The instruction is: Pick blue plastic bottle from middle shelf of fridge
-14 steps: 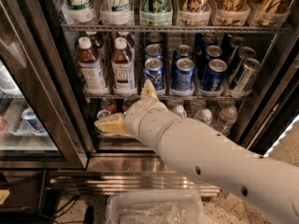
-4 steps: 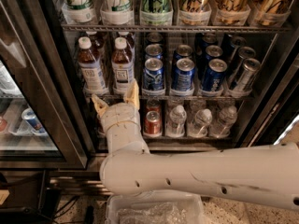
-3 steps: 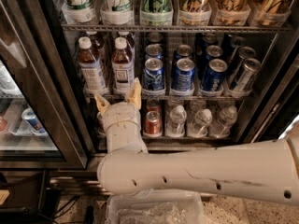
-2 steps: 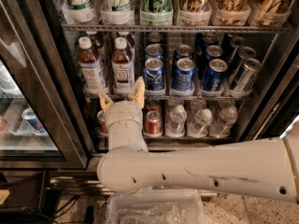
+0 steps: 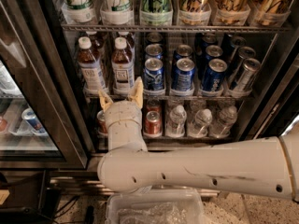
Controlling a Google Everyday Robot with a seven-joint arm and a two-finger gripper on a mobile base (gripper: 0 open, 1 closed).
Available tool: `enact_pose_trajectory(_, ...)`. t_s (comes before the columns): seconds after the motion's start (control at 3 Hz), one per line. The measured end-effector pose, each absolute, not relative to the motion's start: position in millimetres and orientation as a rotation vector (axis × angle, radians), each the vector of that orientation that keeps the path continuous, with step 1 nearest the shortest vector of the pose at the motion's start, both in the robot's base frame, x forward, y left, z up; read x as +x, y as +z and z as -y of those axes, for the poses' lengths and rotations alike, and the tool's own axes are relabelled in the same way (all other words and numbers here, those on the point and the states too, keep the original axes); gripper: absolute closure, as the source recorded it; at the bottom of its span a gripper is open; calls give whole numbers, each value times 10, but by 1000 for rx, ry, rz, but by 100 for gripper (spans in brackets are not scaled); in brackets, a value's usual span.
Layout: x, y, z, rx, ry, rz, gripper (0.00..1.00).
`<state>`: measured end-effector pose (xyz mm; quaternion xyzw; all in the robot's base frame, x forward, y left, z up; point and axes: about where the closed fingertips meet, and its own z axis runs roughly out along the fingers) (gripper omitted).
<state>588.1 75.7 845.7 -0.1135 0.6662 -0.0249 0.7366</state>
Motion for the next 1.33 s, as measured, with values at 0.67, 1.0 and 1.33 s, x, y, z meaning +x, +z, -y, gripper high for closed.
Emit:
enact_pose_trajectory(0.67,6101,8446,-761,-260,-37,-1442,26)
enact_pose_trajectory(1.0,6491,8355,-774,-226,-32,-1454,29)
enact_pose_trajectory(1.33,6531,8335,-777,-232,-35,-1456,29)
